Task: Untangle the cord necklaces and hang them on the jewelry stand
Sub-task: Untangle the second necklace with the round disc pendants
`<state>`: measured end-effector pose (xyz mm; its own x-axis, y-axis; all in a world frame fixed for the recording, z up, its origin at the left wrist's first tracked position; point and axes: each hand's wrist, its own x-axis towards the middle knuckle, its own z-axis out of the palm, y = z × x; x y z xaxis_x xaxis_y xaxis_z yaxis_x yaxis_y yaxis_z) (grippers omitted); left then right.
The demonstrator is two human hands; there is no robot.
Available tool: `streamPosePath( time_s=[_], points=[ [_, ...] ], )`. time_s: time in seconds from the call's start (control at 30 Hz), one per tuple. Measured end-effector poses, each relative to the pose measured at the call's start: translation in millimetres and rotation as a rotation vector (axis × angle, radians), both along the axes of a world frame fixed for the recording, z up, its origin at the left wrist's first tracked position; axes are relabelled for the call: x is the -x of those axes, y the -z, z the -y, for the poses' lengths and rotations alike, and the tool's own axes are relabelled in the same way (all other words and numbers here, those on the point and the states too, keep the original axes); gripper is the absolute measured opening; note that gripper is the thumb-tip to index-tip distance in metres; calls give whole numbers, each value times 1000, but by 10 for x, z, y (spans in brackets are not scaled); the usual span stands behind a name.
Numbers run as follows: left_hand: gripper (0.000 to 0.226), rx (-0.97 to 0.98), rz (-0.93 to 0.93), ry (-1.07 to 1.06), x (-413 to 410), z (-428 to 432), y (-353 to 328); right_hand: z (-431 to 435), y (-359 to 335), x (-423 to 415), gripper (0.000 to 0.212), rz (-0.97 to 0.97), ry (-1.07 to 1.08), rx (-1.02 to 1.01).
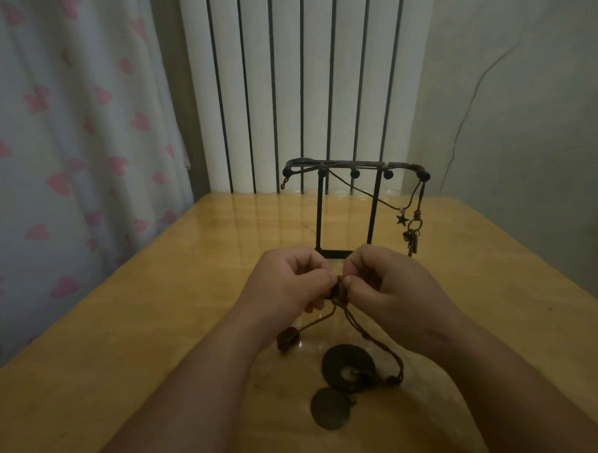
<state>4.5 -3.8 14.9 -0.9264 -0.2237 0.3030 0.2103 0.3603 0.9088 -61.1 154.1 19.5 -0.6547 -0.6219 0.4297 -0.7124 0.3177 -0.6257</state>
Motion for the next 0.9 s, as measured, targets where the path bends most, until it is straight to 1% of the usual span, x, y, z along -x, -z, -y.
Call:
streamPosePath(
  time_s=[0.2,0.33,0.43,0.5,0.63,0.7,0.77,0.83,0.9],
  points=[
    [17,36,29,18,-12,-6,-9,13,-23,-33,6,-9,-13,-33],
    [21,36,57,45,-4,-23,5,14,0,-32,3,14,-21,-38],
    [29,-18,54,77,4,-39,9,22,12,-37,6,131,-52,55],
    [25,-80,48,90,7,-54,-2,34,7,-55,9,225,-83,126],
    [22,-174,54,123,7,-78,-13,42,-17,-84,17,331,-117,219],
    [26,-216,63,145,9,-83,-10,45,-23,-96,19,380,-134,246],
    [36,-235,65,150,12,-80,-3,49,-16,-101,19,414,-135,264],
    [34,-225,59,140,10,-71,-2,50,-10,-94,16,396,-116,259],
    [35,-187,58,117,10,-52,-2,35,-6,-66,10,281,-57,202]
  ],
)
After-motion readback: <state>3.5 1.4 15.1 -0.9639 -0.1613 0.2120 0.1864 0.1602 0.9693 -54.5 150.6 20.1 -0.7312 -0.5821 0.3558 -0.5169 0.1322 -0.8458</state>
